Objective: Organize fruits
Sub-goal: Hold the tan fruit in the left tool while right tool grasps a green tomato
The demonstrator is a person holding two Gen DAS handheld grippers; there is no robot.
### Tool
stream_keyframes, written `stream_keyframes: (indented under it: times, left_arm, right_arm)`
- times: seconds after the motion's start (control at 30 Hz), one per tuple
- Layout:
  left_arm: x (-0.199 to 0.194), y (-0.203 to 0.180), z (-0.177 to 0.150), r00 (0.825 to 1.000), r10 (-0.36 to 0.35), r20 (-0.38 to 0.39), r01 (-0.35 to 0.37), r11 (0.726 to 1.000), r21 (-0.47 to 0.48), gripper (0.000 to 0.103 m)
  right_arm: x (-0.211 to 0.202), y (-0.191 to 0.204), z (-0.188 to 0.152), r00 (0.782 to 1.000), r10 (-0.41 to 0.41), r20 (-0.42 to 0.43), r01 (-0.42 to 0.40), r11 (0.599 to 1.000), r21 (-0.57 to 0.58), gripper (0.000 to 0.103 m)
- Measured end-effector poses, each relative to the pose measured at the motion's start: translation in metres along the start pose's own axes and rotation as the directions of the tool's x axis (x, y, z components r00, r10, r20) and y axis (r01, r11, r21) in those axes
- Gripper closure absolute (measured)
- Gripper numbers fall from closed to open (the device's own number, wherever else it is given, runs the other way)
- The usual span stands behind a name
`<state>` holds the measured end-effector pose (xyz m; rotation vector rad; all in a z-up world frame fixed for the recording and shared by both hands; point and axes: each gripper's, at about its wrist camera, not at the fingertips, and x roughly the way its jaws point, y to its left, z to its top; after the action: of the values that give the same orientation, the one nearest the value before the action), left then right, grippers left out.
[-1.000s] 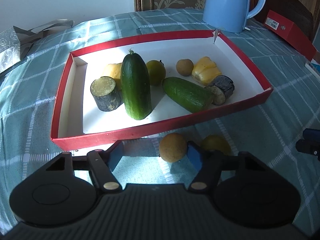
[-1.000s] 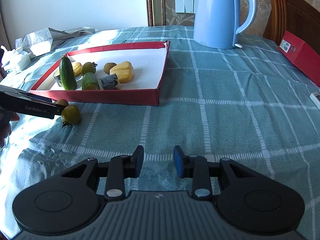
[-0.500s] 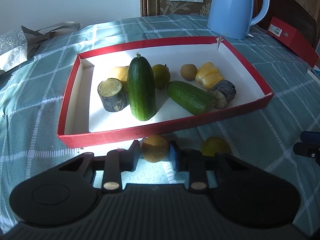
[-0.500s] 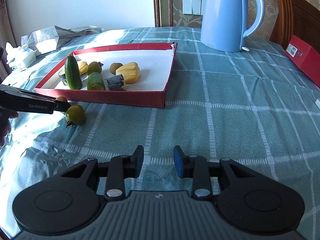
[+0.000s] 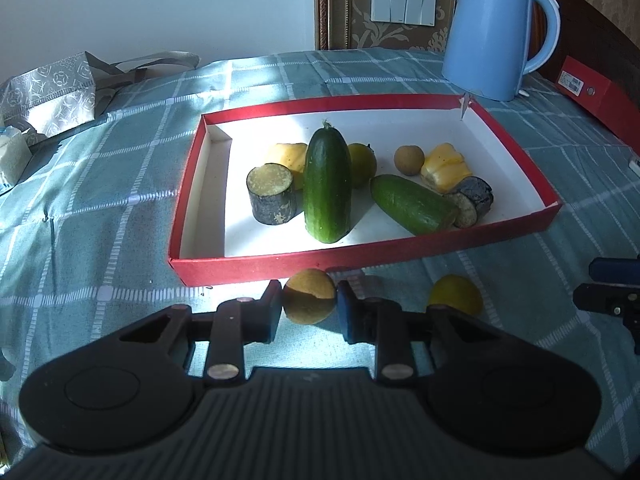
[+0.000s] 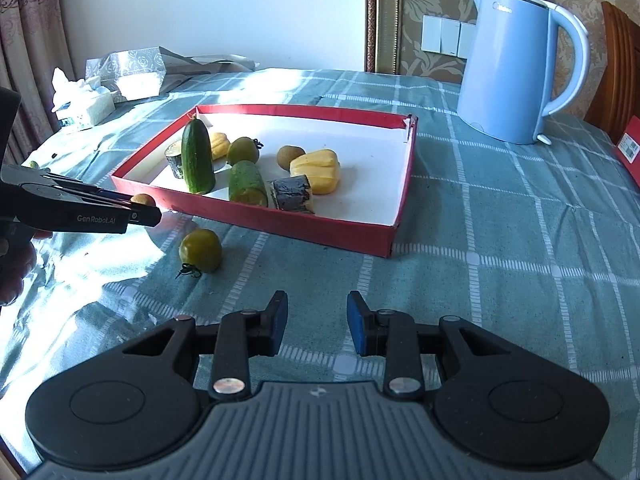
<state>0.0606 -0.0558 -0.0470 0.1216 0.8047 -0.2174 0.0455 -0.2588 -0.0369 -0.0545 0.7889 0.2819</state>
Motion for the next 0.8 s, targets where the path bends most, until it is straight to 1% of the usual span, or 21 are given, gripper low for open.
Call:
stream_keyframes:
  times: [0.17,0.27,0.33,0.4,0.5,0.67,0.73,0.8]
  left_arm:
    - [-0.013,0.015,-0.002,0.999,0.036,-0.002,-0.036,0.998,-0.049,0.077]
    - [-0.020,0.027,-0.005,0.997,0.074,-0.016,-0.075,0.994,-0.084,0.077]
    - [-0.026,0.035,-0.006,0.997,0.077,-0.013,-0.078,0.990,-0.116,0.077]
    - [-0.031,0.039,-0.008,0.996,0.089,-0.011,-0.089,0.989,-0.119,0.077]
    - [-0.039,0.046,-0.010,0.995,0.098,-0.002,-0.097,0.986,-0.137,0.077]
    - [-0.048,0.057,-0.014,0.993,0.122,0.002,-0.120,0.980,-0.160,0.077]
    - [-0.050,0.064,-0.015,0.992,0.130,-0.008,-0.129,0.974,-0.186,0.077]
    - [-0.053,0.073,-0.016,0.991,0.132,-0.008,-0.131,0.967,-0.220,0.077]
  right_arm:
    - [0.005,0.021,0.017,0.998,0.057,0.021,-0.055,0.997,-0.055,0.072]
    - [0.014,0.036,0.024,0.997,0.078,0.012,-0.076,0.993,-0.094,0.072]
    - [0.020,0.047,0.028,0.997,0.083,0.009,-0.081,0.990,-0.115,0.072]
    - [0.027,0.056,0.032,0.995,0.102,0.002,-0.100,0.987,-0.127,0.072]
    - [0.037,0.067,0.034,0.995,0.097,-0.005,-0.097,0.985,-0.146,0.072]
    - [0.051,0.076,0.034,0.995,0.099,-0.024,-0.101,0.987,-0.124,0.072]
    - [0.055,0.078,0.035,0.997,0.080,-0.021,-0.082,0.988,-0.131,0.072]
    - [0.057,0.079,0.036,0.997,0.077,-0.021,-0.079,0.989,-0.125,0.072]
